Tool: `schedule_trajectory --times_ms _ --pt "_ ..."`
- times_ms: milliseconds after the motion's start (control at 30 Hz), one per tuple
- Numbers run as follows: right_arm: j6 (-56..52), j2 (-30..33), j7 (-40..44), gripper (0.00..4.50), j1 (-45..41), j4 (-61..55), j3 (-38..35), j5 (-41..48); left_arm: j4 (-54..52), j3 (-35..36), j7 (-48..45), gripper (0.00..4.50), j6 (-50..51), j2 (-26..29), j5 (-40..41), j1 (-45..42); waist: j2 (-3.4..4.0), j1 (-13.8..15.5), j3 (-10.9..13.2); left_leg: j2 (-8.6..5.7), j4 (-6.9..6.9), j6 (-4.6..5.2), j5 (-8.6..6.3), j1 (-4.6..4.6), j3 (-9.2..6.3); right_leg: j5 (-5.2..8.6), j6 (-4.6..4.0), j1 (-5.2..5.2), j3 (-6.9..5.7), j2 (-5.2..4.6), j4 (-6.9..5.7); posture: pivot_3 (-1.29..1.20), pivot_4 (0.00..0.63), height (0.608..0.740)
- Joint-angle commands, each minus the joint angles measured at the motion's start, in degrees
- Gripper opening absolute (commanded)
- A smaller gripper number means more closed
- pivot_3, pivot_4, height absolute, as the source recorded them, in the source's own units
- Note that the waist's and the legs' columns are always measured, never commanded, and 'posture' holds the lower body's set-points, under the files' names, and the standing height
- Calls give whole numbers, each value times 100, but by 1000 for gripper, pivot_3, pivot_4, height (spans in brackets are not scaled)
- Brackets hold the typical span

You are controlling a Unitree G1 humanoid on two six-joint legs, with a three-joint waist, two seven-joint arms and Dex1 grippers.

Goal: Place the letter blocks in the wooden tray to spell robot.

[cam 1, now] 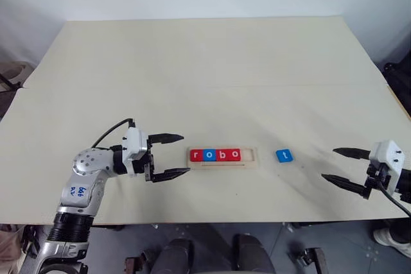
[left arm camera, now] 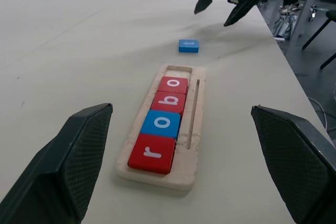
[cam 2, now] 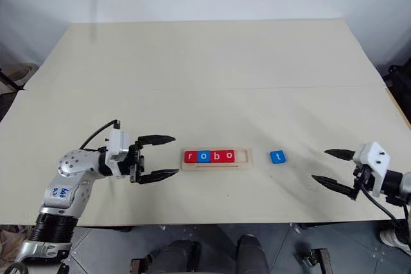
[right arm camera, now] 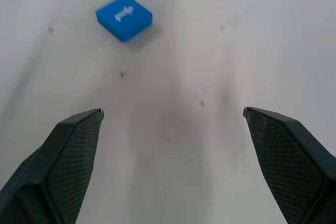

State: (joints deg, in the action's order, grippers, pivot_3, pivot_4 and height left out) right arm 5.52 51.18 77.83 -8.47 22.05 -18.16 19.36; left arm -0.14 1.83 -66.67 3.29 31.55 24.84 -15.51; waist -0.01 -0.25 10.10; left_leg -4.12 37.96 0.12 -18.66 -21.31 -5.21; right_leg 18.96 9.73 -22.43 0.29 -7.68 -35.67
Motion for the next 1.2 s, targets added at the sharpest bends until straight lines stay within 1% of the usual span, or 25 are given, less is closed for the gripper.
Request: schedule_trajectory --times_ms 33,100,200,367,533,600,667,867,1000,1100,1200 --pt "-351 223 366 4467 -477 -289 438 22 -273 131 90 4500 -32 34 109 46 0 10 0 1 0 -1 0 0 -1 0 0 0 -2 0 0 0 150 740" --pt "-718 280 594 4467 -820 -407 839 -26 -280 111 122 4500 -55 19 90 59 0 17 0 1 1 -1 0 -1 -1 0 0 -1 -2 -1 1 0 150 740" --pt "-813 265 857 4467 -1296 -335 1343 -214 -299 64 160 4500 -73 -16 65 69 0 22 0 0 4 -1 0 -3 -3 0 0 0 -2 -3 3 0 150 740" --pt "-668 70 1020 4467 -2027 147 1933 -517 -360 0 223 4500 -66 -65 58 58 0 31 0 -5 7 -1 0 -8 -9 0 0 -3 -7 -9 2 0 150 740" --pt "-170 -38 1207 4467 -2398 705 2313 -813 -453 -2 281 4500 -43 -58 71 104 0 26 0 -4 5 -2 0 -10 -12 0 0 -4 -11 -7 2 0 150 740" --pt "47 -57 1266 4083 -2498 916 2420 -912 -502 17 306 4500 -31 -42 84 141 0 18 0 -5 6 -2 0 -10 -12 0 0 -5 -11 -7 2 0 150 740" --pt "177 -102 1271 3588 -2585 1093 2482 -956 -540 32 332 4500 -19 -30 92 167 0 17 0 -5 6 -2 0 -10 -12 0 0 -5 -11 -7 1 0 150 740" --pt "352 -286 1221 1504 -2701 1326 2528 -992 -600 35 389 4500 0 -31 88 193 0 10 0 -2 6 -4 1 -10 -12 0 0 -6 -11 -3 1 0 150 740" --pt "-11 -305 1297 1463 -2648 906 2462 -756 -619 32 411 4500 1 -30 91 200 0 10 0 -2 6 -4 1 -10 -12 0 0 -6 -11 -4 1 0 150 740" --pt "-729 -340 1246 1463 -2607 109 2461 -464 -631 38 408 4500 4 -16 104 222 1 7 0 -1 6 -4 1 -11 -12 0 0 -8 -11 -4 0 0 150 740" --pt "-1172 -396 1112 1463 -2577 -393 2531 -370 -613 32 395 4500 2 -17 102 217 1 20 0 -1 6 -4 1 -11 -12 0 0 -8 -11 -4 0 0 150 740"
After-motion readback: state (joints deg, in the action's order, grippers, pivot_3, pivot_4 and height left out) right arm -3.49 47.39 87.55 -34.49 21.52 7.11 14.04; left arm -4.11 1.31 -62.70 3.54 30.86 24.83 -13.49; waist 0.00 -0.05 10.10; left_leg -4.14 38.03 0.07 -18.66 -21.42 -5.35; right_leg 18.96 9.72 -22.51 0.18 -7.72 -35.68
